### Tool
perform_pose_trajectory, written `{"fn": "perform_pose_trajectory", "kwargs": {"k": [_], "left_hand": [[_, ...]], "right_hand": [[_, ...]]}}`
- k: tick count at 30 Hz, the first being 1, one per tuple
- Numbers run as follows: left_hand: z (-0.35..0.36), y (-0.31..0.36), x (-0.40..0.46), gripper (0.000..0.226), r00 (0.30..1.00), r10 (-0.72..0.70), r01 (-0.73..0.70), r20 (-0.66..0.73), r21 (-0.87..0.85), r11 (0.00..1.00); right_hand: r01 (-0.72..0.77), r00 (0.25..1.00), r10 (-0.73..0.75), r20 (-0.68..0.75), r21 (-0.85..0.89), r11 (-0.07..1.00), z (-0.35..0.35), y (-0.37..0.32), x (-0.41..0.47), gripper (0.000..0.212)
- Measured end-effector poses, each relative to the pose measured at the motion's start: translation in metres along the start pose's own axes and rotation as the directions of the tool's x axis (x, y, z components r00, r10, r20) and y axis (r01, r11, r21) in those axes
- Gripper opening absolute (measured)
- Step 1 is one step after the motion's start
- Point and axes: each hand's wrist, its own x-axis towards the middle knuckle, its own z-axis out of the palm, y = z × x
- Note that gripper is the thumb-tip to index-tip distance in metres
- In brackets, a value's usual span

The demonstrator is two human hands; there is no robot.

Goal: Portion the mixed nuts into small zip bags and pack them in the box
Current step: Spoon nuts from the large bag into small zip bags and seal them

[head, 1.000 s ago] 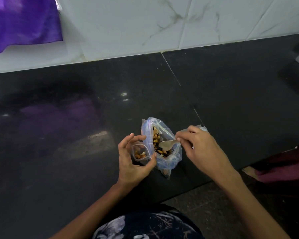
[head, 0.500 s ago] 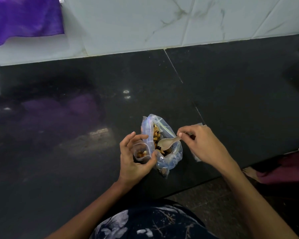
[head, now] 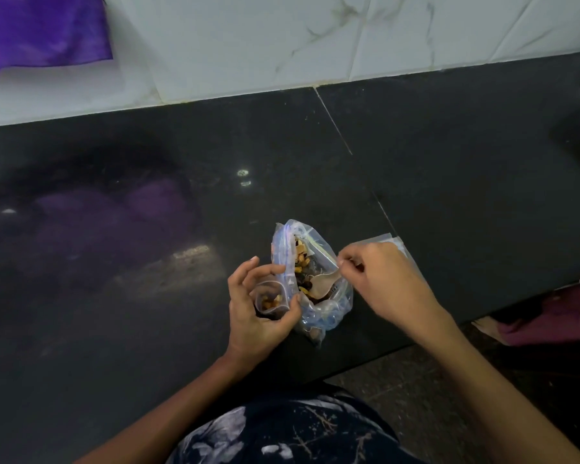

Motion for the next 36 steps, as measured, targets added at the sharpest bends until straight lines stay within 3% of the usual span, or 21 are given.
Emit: {"fn": "perform_pose_trajectory", "kwargs": {"k": [4, 9, 15, 19, 22, 28, 36], "left_hand": [[0.0, 0.001, 0.001, 0.081, 1.0, -0.016, 0.016, 0.009, 0.004, 1.0], [0.0, 0.003, 0.001, 0.081, 1.0, -0.008, 0.008, 0.005, 0.007, 1.0], [0.0, 0.002, 0.001, 0.077, 1.0, -0.018, 0.018, 0.0, 0.017, 1.0], [0.0, 0.003, 0.0, 0.079, 1.0, -0.008, 0.009, -0.021, 0.014, 1.0], [0.0, 0.002, 0.001, 0.079, 1.0, -0.002, 0.002, -0.031, 0.005, 1.0], [-0.003, -0.001, -0.001, 0.08, 0.999, 0.016, -0.017, -0.051, -0.012, 1.0], [-0.007, 0.014, 0.02, 0.086, 0.99, 0.102, -0.102, -0.096, 0.011, 0.995]], "right_hand": [[-0.19, 0.982, 0.19, 0.017, 0.213, 0.959, 0.009, 0.016, -0.001, 0.016], [-0.179, 0.976, 0.212, -0.054, 0.367, 0.913, 0.029, 0.016, -0.019, 0.014], [-0.217, 0.952, 0.302, -0.041, 0.604, 0.767, 0.054, 0.016, -0.03, 0.014], [-0.287, 0.903, 0.429, 0.011, 0.759, 0.585, 0.063, 0.02, -0.032, 0.014], [-0.257, 0.884, 0.467, -0.02, 0.814, 0.521, 0.066, 0.018, -0.036, 0.015], [-0.122, 0.891, 0.427, -0.153, 0.827, 0.549, 0.067, 0.013, -0.046, 0.016], [-0.085, 0.859, 0.462, -0.221, 0.829, 0.553, 0.054, 0.014, -0.048, 0.015]]}}
